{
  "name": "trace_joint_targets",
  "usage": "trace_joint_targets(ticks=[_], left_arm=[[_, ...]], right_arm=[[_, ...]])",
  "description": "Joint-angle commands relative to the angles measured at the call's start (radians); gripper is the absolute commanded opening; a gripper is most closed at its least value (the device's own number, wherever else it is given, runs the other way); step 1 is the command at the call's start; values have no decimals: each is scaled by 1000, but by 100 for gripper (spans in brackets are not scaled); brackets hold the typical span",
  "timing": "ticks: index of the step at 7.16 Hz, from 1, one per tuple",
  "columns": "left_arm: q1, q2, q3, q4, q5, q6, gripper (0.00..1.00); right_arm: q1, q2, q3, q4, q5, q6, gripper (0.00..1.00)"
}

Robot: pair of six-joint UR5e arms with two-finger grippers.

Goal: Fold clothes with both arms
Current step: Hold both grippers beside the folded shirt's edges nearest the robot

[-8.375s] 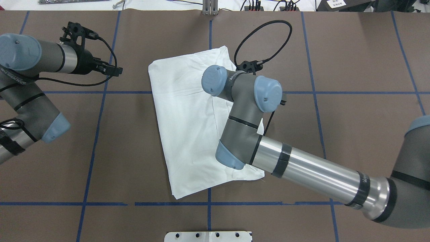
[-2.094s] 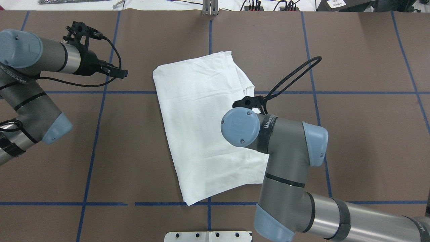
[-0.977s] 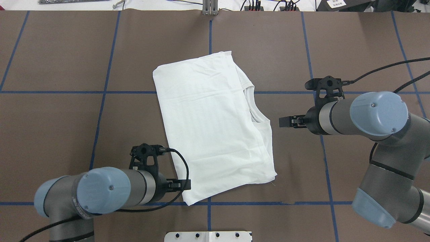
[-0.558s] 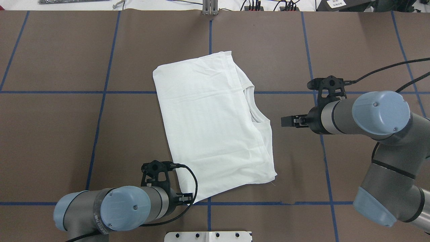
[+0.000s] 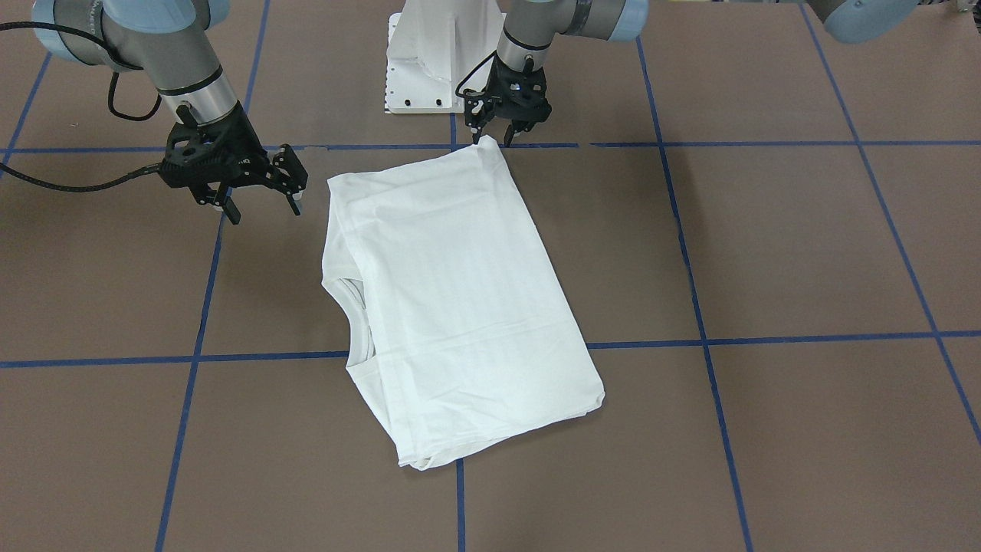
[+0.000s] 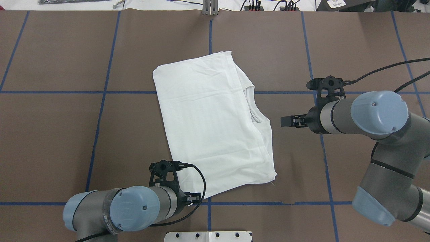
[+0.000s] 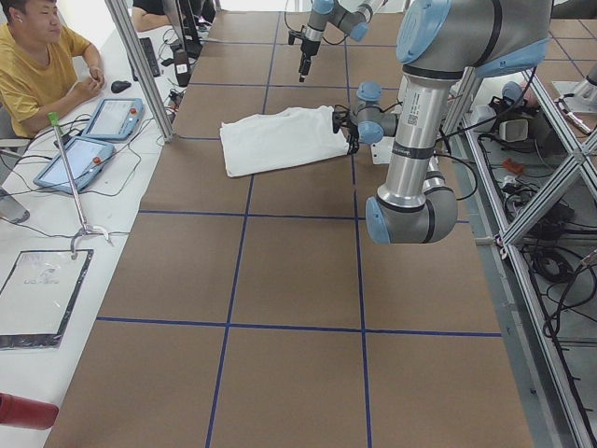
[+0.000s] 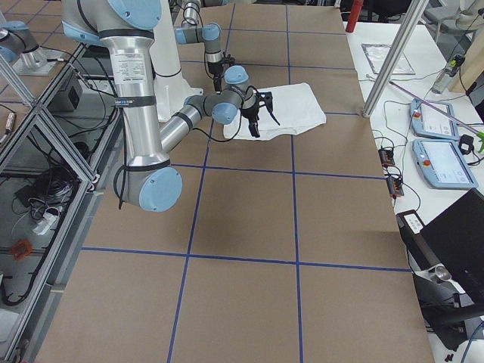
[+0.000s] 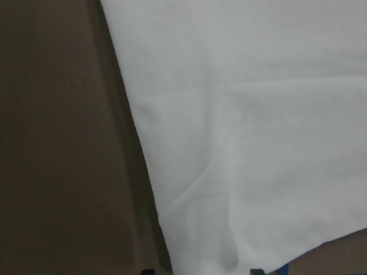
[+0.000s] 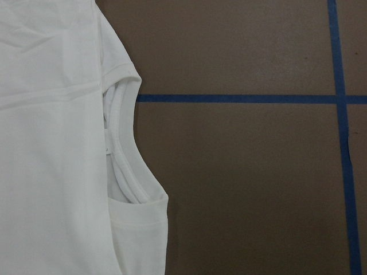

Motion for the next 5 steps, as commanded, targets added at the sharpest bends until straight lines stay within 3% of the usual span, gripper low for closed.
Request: trace_joint_targets(ticks=[1, 5], left_arm=[[0, 0, 2, 0, 0, 0, 64], [0, -3, 16, -3, 2, -3, 63]], right_arm=[[-1, 2, -6, 0, 0, 0, 100], [-1, 1, -6, 0, 0, 0, 100]])
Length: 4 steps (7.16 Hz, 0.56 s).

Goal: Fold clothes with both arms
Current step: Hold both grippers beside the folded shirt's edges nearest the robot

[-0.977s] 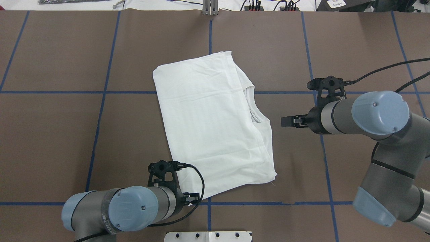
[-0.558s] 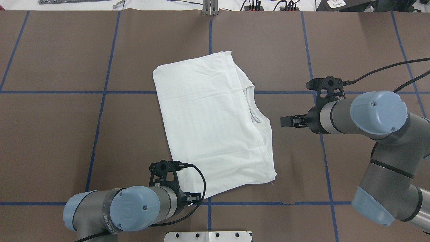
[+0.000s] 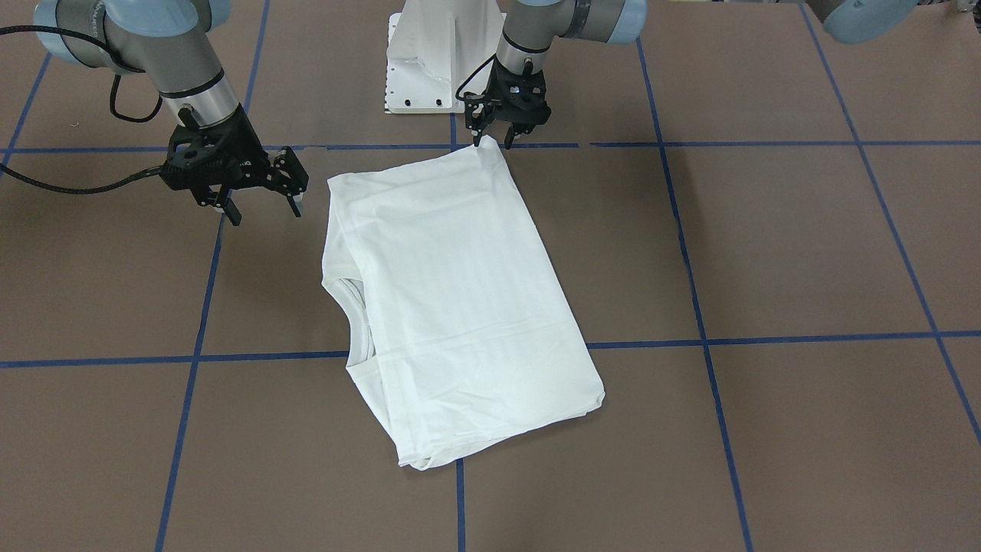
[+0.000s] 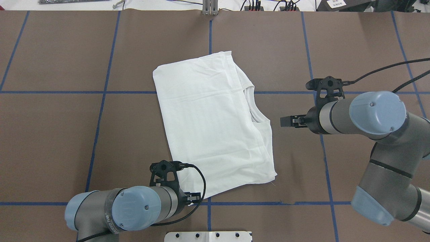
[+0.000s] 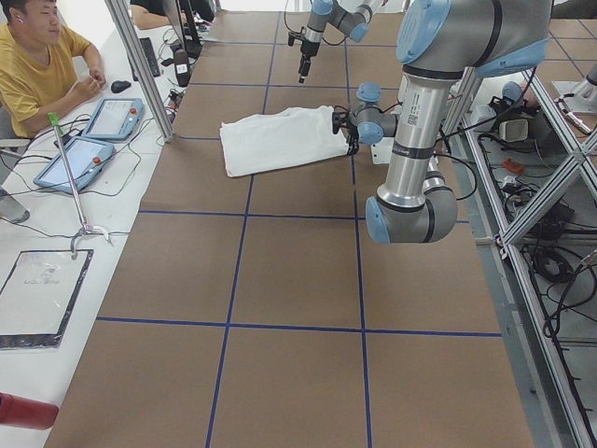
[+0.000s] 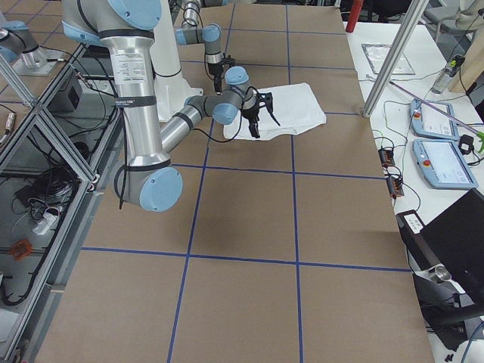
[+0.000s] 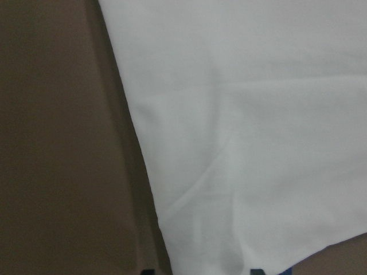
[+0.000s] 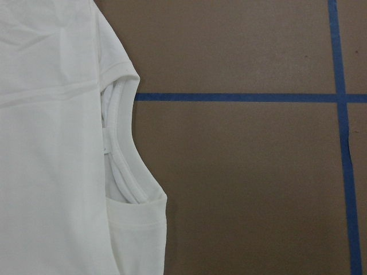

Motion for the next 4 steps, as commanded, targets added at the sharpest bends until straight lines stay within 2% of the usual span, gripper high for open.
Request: trace_joint_targets(ticks=[1, 2, 4], left_arm=[[0, -2, 7, -3, 0, -6, 57], [0, -2, 7, -4, 0, -15, 53], [0, -8, 11, -4, 2, -17, 52]], right_arm=[[0, -1, 0, -2, 0, 0, 100], [0, -1, 0, 0, 0, 0, 100], [0, -1, 0, 0, 0, 0, 100]])
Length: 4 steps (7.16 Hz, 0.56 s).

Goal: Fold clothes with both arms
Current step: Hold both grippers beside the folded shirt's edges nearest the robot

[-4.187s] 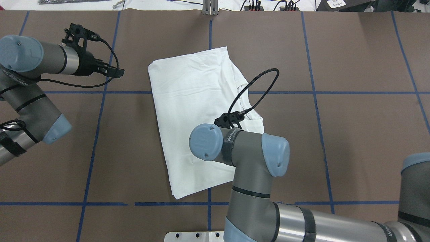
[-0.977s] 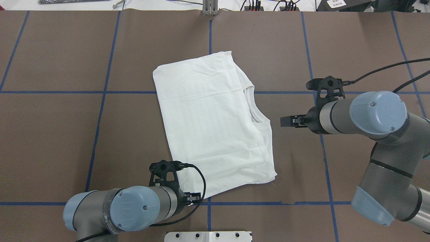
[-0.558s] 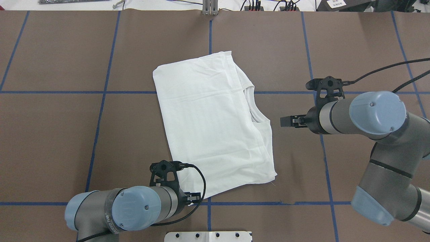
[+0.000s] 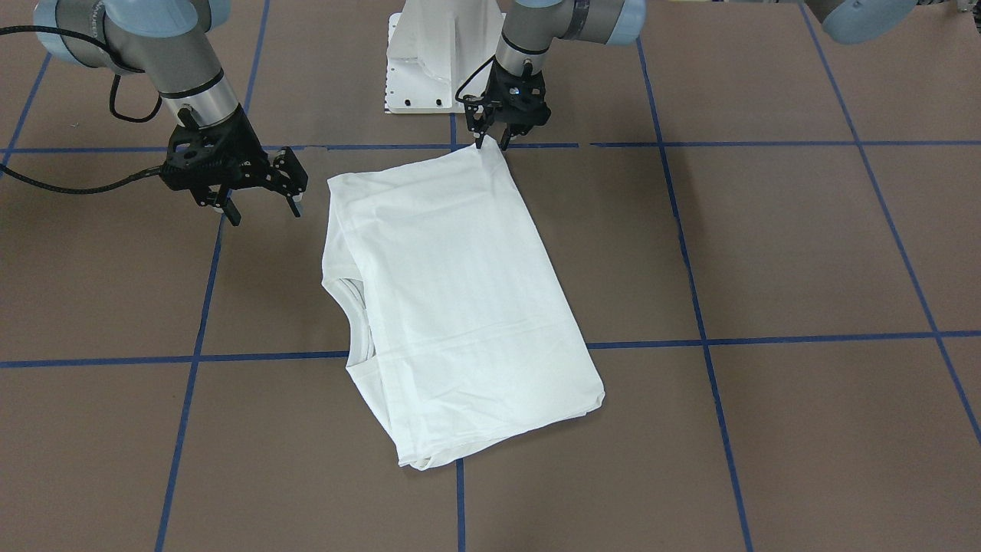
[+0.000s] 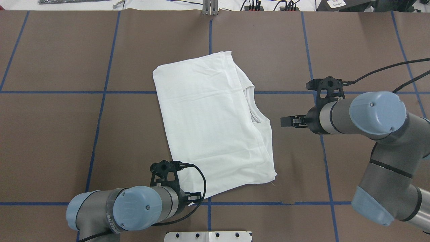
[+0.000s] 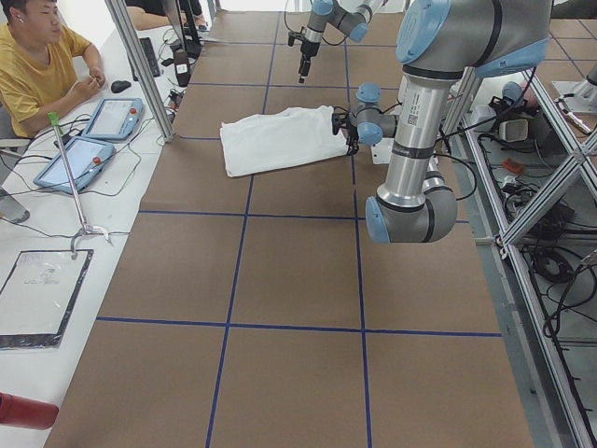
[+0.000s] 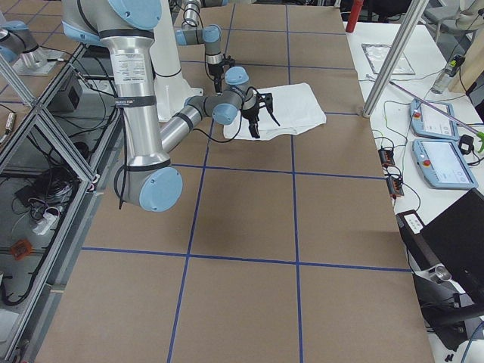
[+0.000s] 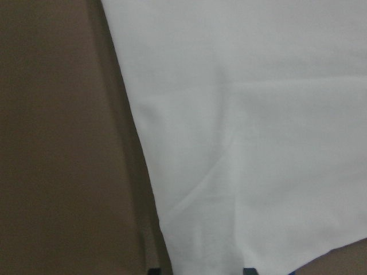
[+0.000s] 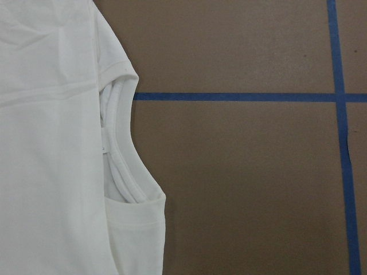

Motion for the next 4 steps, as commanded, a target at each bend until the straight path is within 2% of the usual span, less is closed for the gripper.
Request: trace_joint_targets(ticks=[1, 2, 4], left_arm=[[0, -8, 10, -2, 1, -3, 46], [0, -10, 14, -3, 1, -3, 45], [0, -14, 16, -3, 7, -3, 33]], right_arm=[[0, 0, 0, 0, 0, 0, 100], [0, -2, 0, 0, 0, 0, 100], [0, -2, 0, 0, 0, 0, 100]])
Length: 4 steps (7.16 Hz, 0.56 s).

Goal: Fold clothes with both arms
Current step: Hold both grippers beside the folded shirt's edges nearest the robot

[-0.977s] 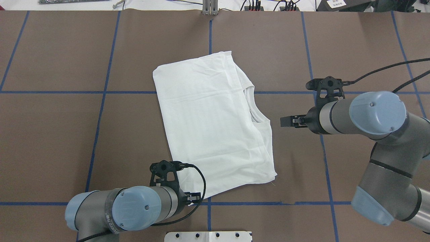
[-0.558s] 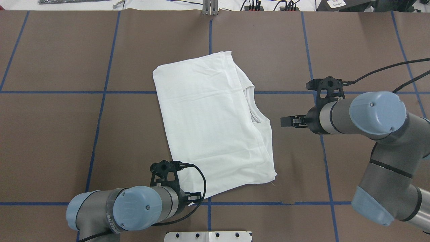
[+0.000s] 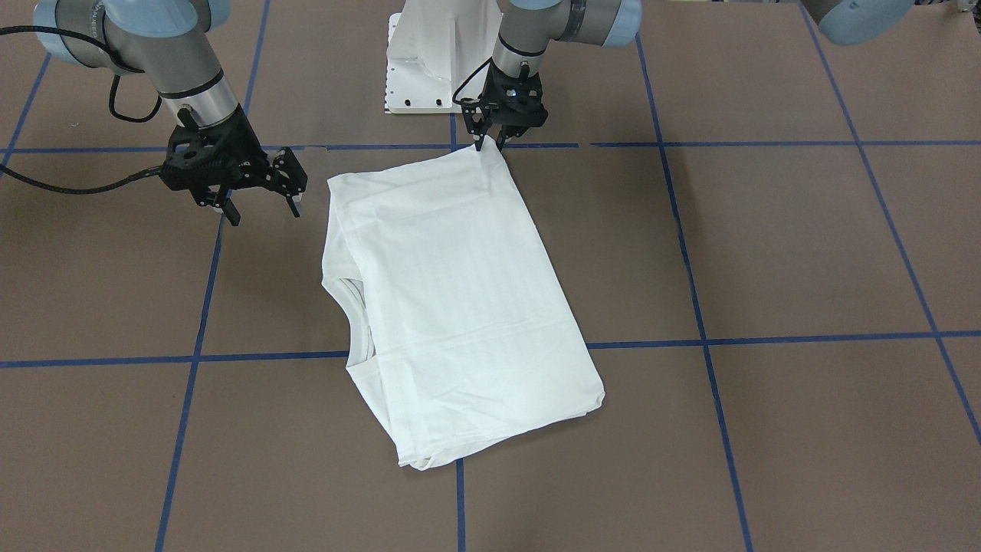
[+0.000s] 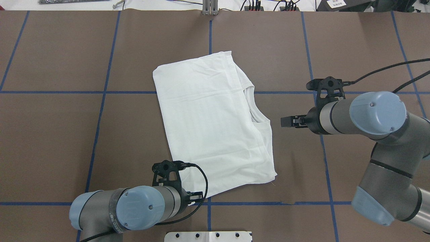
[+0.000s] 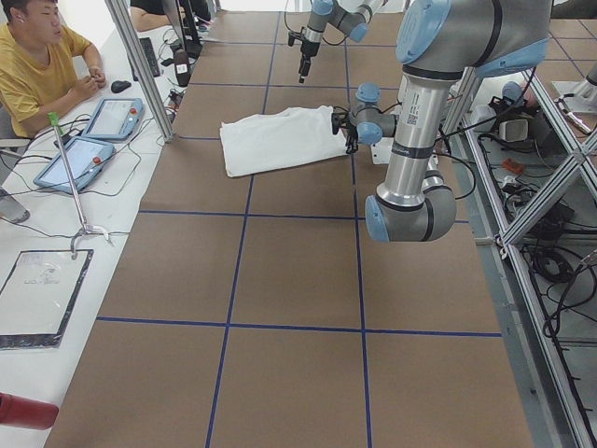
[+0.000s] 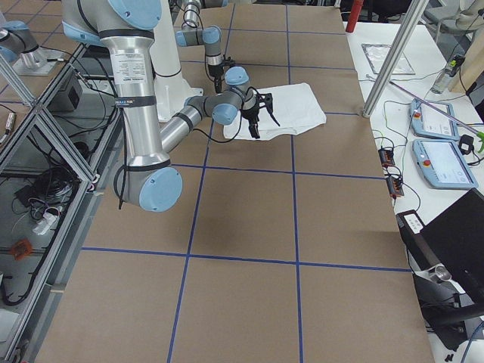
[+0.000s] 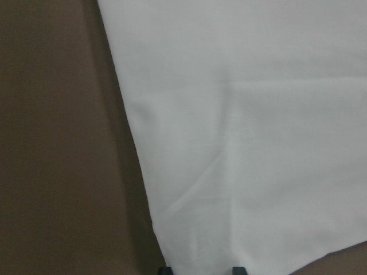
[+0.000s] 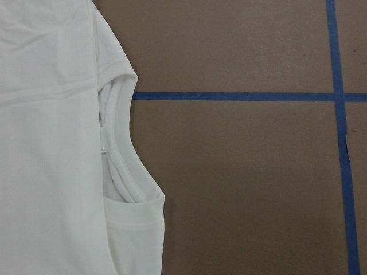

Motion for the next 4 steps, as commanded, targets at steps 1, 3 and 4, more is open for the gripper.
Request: trace_joint_targets(ticks=[1, 3, 4], left_arm=[[0, -2, 1, 0, 2, -9, 19], [-5, 4, -8, 3, 11, -19, 0], [-15, 10, -28, 4, 14, -9, 0]], right_arm=[[0, -2, 0, -1, 0, 0, 100], [0, -2, -2, -7, -2, 24, 100], [0, 0, 6, -7, -3, 104, 100]])
